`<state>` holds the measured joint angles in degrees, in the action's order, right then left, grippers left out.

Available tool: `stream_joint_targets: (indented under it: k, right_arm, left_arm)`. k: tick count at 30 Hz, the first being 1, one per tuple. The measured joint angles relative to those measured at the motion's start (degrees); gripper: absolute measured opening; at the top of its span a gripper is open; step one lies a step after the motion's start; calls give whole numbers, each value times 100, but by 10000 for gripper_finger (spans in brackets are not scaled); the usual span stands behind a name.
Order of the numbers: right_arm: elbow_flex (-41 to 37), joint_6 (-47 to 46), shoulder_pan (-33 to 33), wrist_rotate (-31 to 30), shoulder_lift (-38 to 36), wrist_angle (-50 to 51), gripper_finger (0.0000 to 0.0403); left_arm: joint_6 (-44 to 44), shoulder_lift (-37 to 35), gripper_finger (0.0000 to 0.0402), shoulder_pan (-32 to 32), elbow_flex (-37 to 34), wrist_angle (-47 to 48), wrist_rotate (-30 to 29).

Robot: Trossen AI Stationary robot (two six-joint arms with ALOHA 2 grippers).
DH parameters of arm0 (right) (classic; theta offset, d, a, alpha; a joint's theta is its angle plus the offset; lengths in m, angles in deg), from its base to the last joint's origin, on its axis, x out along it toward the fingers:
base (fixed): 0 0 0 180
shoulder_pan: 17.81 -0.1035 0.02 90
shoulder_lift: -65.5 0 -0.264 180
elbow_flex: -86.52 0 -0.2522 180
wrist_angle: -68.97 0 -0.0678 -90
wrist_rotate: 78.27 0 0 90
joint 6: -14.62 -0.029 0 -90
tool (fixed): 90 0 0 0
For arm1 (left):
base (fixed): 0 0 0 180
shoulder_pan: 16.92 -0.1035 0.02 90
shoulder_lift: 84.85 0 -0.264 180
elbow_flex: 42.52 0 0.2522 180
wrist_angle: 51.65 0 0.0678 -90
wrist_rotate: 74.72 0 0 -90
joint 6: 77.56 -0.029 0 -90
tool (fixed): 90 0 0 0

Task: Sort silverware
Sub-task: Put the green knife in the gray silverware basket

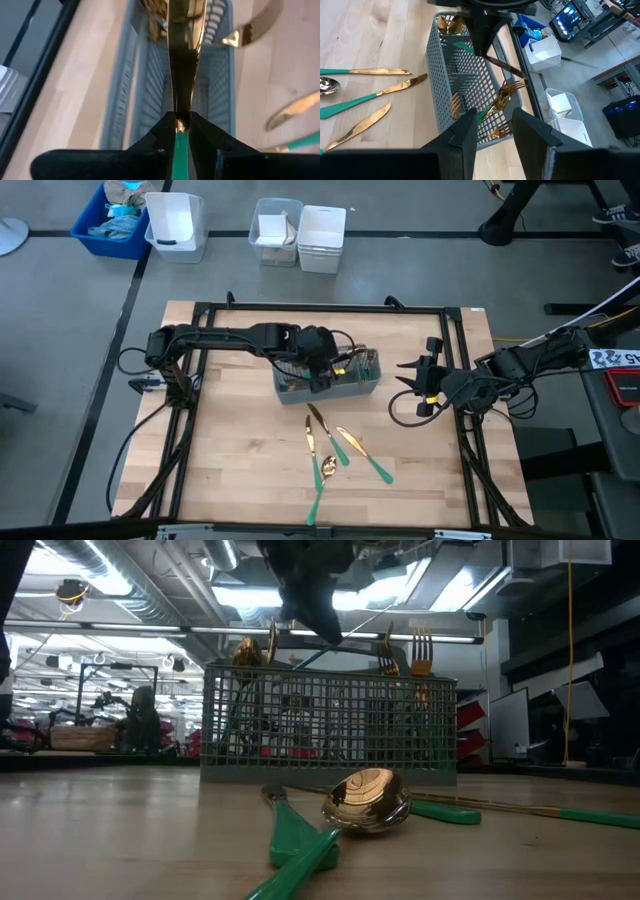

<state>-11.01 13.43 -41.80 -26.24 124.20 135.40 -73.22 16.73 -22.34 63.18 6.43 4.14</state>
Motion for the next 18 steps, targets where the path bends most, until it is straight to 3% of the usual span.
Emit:
stream_joint_targets:
  k: [12, 18]
  right_arm:
    - [0, -76, 0, 46, 0, -2, 122]
    - [0, -172, 2, 306, 0, -1, 122]
  left_arm:
    - [-69, 0, 45, 161, -271, 358, 0]
    - [359, -36, 45, 172, -275, 594, 48]
